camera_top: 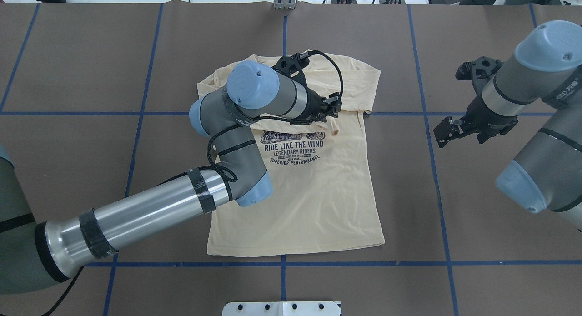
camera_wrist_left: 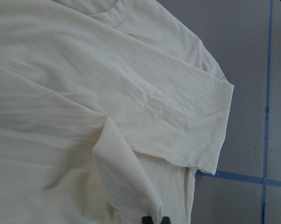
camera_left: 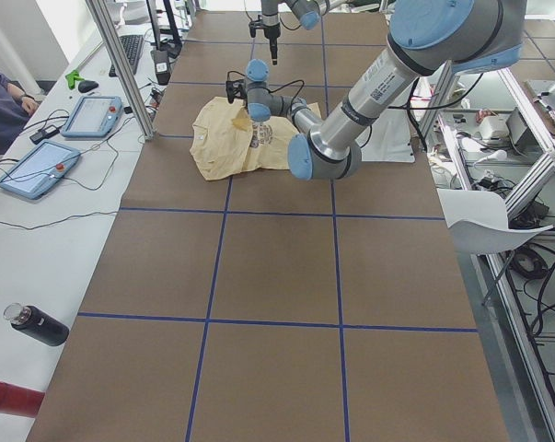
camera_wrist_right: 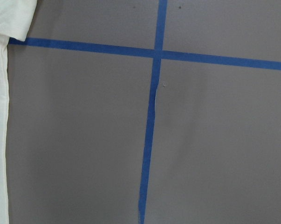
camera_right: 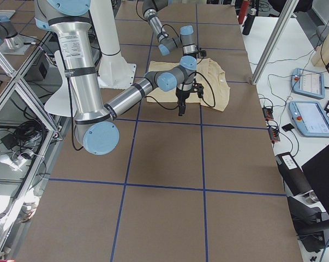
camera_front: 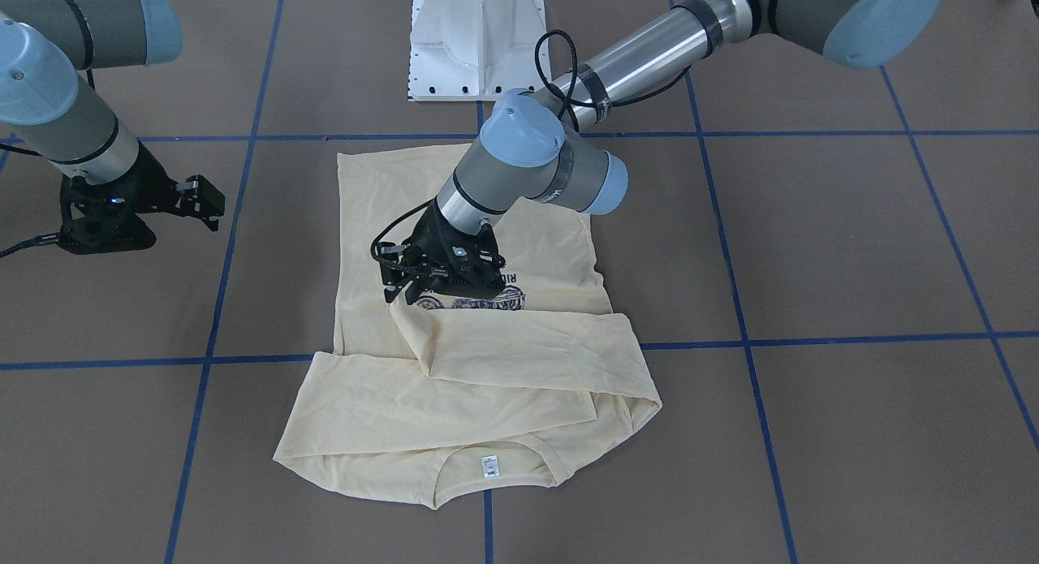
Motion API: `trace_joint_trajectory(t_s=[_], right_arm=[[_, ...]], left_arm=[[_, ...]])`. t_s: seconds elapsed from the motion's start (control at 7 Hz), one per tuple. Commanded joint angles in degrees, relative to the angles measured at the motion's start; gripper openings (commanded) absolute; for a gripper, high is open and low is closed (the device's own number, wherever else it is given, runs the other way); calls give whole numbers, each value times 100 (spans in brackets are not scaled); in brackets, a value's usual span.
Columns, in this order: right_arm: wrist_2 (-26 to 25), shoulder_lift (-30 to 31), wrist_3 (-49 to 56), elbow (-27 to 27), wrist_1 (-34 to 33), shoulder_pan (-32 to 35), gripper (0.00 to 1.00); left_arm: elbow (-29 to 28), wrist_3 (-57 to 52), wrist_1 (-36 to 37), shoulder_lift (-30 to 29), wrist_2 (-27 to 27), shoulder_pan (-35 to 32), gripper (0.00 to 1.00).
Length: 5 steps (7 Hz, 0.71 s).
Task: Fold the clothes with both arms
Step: 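Carry the sleeve cuff with the left gripper across the shirt body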
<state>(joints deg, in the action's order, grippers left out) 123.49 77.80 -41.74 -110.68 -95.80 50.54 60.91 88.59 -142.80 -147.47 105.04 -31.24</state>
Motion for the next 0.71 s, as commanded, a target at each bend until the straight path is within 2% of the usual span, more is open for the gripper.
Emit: trace_joint_trajectory(t_s=[0.0,0.29,0.43,0.57], right_arm=[[8,-28,-10,3,-9,0,100],[0,-54,-1,-23,17,0,100],[0,-72,-10,-32,244,-9,100],[8,-20,-227,-41,681,-53,100]], left_arm=[[8,-830,-319,-71,-780,336,100],[44,-878,-310,-19,-783,286,100],[148,-852,-206,68,-739,216,100],[506,-834,-74,348,-704,154,100]])
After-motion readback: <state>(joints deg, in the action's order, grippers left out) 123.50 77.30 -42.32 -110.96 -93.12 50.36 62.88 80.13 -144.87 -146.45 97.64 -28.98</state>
